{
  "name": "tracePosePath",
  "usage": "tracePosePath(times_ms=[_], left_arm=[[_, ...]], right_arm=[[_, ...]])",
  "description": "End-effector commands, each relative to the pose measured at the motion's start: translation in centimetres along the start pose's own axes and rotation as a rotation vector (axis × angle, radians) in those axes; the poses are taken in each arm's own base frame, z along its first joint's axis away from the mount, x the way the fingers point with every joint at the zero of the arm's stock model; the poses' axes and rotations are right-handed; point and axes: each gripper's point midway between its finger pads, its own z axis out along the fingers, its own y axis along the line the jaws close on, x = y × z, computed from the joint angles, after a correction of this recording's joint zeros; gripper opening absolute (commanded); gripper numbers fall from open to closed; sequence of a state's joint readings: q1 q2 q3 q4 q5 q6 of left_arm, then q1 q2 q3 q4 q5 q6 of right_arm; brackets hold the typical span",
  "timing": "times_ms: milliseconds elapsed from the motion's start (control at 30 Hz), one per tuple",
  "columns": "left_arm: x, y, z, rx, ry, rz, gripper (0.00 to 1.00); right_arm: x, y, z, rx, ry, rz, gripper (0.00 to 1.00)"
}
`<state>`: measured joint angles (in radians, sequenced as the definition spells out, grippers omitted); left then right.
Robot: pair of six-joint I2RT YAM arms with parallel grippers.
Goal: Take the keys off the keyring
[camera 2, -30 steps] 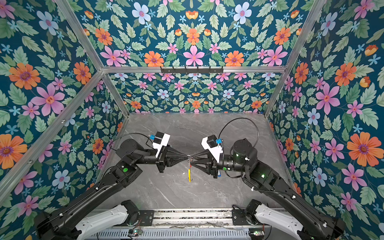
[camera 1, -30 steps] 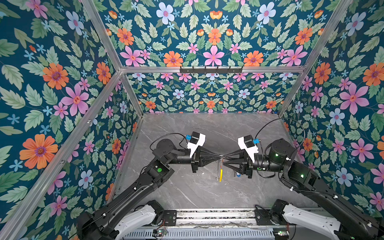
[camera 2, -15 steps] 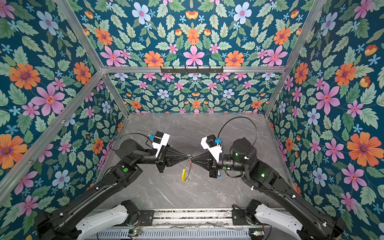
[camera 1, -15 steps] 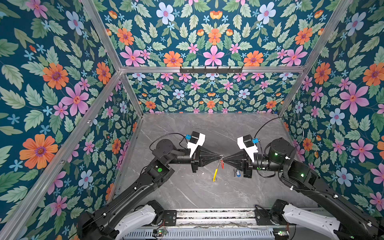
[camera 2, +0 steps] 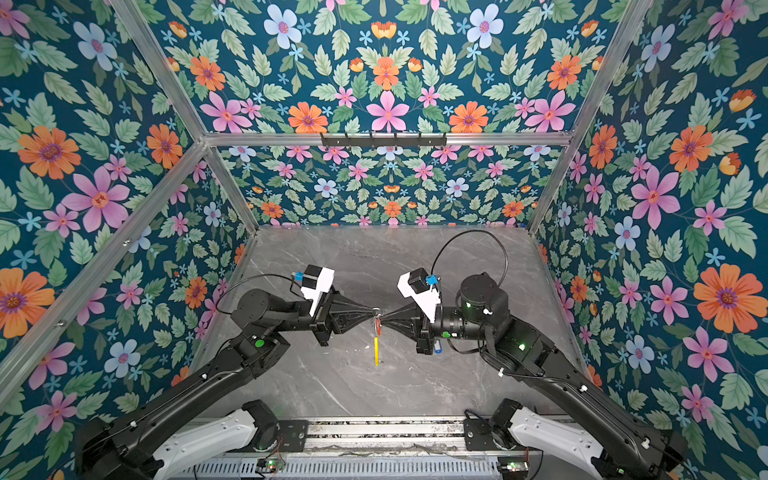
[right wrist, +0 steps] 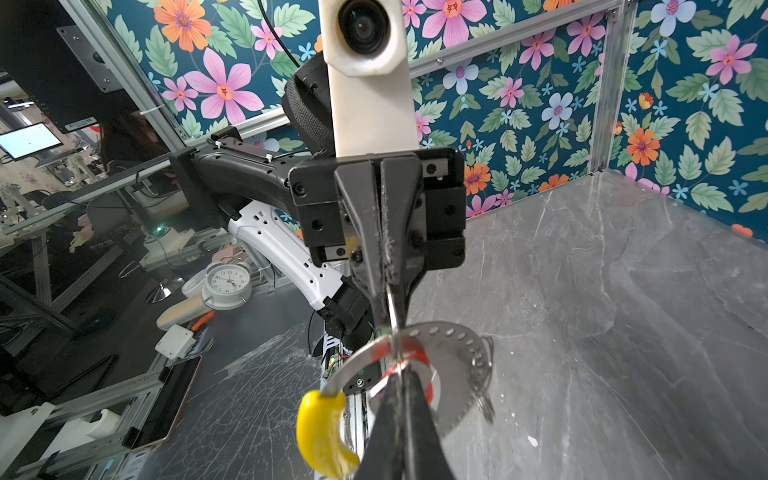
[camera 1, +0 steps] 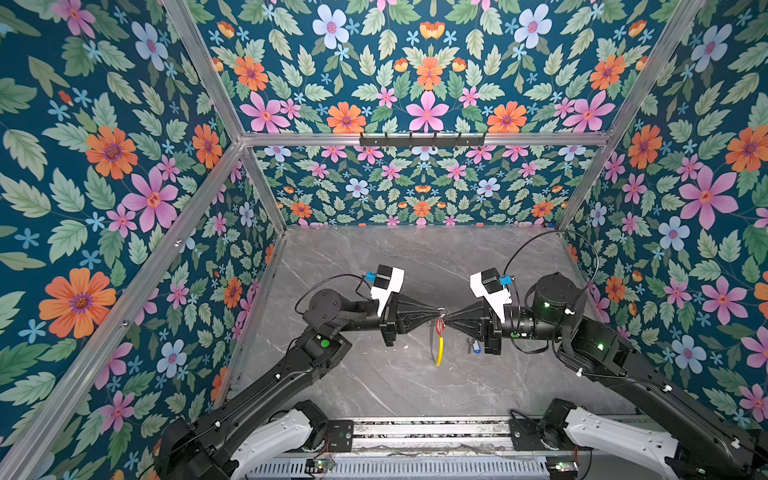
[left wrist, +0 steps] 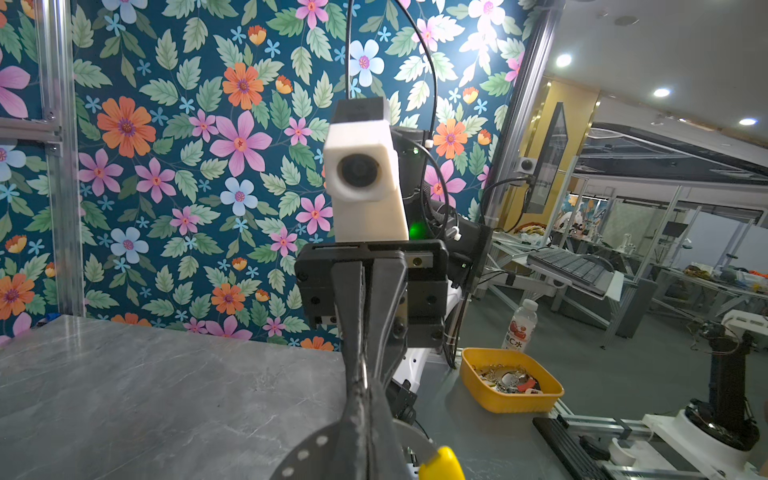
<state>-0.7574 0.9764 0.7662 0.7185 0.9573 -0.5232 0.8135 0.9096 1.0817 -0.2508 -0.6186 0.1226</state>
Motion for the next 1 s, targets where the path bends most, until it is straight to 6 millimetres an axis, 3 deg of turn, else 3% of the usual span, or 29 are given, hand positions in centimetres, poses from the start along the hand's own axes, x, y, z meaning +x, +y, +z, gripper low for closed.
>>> tracePosePath(times_ms=[0,500,967], left_arm=[[-2.1,-1.0,-0.2,0.027,-0.085,0.067,0.0],[-1.5,-0.7,-0.5,0.028,-0.119,0.045,0.0],[0.6,3.4,-2.2,-0.274,-0.055,0.079,0.0]], right_arm=[[0.3,0.2,0.1,-0.016,0.015,0.016,0.0],[0.4,0.0,0.4,-0.013,0.01,0.031,0.0],[-0.3,-1.6,-2.5,0.186,-0.036,-0.008,0.0]])
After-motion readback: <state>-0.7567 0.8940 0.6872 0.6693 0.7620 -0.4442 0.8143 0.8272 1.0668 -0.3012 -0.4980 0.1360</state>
